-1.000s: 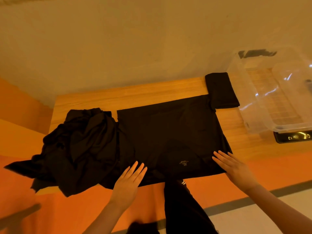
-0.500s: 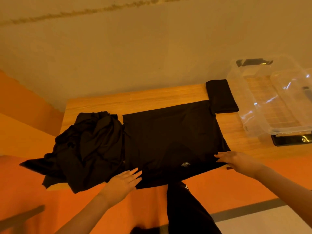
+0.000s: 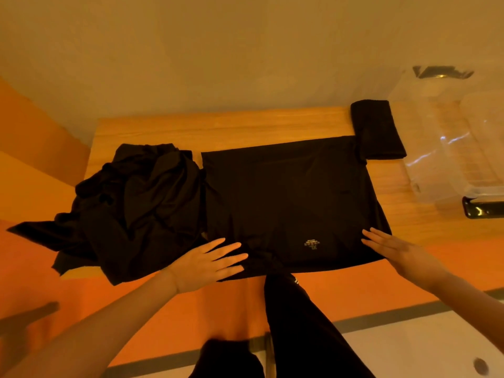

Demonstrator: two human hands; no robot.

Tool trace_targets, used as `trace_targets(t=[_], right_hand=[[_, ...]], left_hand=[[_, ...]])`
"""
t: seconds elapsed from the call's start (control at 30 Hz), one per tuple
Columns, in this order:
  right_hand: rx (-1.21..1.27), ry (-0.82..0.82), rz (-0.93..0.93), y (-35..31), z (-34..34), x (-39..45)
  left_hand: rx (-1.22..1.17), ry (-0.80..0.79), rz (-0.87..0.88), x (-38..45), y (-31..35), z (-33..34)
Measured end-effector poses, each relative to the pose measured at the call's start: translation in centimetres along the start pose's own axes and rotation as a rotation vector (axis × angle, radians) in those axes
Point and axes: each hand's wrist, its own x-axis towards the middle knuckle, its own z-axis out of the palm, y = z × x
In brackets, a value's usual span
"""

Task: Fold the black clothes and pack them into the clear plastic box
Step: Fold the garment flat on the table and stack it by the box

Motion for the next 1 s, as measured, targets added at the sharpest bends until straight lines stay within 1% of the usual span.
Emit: trace_targets(t=[0.03, 0.1, 0.13, 0.2, 0.27, 0.33, 0.4, 0.43, 0.47, 0.53, 0.57, 0.6, 0.7, 0.8, 0.83, 0.9, 0.97, 1.0], right_hand=[[0.009, 0.001, -0.001, 0.0, -0.1, 0.0], [0.000, -0.008, -0.007, -0.1, -0.3, 0.0], [-0.020, -0.014, -0.010, -0.1, -0.5, 0.0], [-0.034, -0.027, -0.006, 0.1, -0.6, 0.1], [0.024, -0.061, 0.032, 0.2, -0.8, 0.0], [0.083, -0.047, 0.051, 0.2, -1.5, 0.3], [0.152, -0.042, 0.089, -0.1, -2.7, 0.8], [0.141, -0.037, 0.097, -0.1, -3.6, 1.1], [0.147, -0.077, 0.117, 0.1, -4.2, 1.3], [0.196, -0.182, 0.186, 0.6, -5.7, 2.2], [0.241, -0.195, 0.235, 0.9, -6.6, 2.8], [0.309, -0.196, 0.281, 1.3, -7.4, 3.4], [0.429, -0.154, 0.356, 2.6, -10.1, 5.5], [0.505, -0.117, 0.364, 4.2, -12.6, 8.0], [0.492, -0.112, 0.347, 4.6, -13.6, 8.9], [0.502, -0.122, 0.333, 5.4, -15.0, 10.8], [0.548, -0.128, 0.345, 6.4, -15.7, 12.8], [0.546, -0.117, 0.354, 6.9, -16.0, 13.9]], left_hand=[[-0.025, -0.003, 0.032, 0.1, -0.3, -0.3], [-0.097, -0.008, 0.040, 0.2, -0.6, -0.8], [-0.136, -0.002, 0.028, 0.2, -0.6, -0.9], [-0.209, 0.062, -0.018, 0.0, -0.1, -0.9], [-0.306, 0.109, -0.121, -0.3, 0.2, -1.5], [-0.413, 0.112, -0.260, -0.4, 0.5, -2.8], [-0.569, 0.104, -0.398, -0.6, 0.7, -4.1], [-0.625, 0.105, -0.463, -0.7, 0.5, -4.7], [-0.693, 0.098, -0.544, -0.7, 0.3, -5.3], [-0.917, 0.083, -0.754, -0.7, -0.9, -6.5], [-1.047, 0.056, -0.843, -0.6, -1.7, -7.1], [-1.137, 0.062, -0.898, -0.3, -2.5, -7.8], [-1.258, 0.028, -0.967, 0.7, -5.7, -9.6], [-1.427, -0.114, -0.994, 1.2, -9.5, -10.3], [-1.481, -0.146, -1.003, 1.3, -10.7, -10.4], [-1.607, -0.136, -1.080, 1.7, -12.8, -10.4], [-1.703, -0.068, -1.191, 2.5, -14.7, -10.0], [-1.705, -0.032, -1.231, 3.0, -15.6, -9.8]])
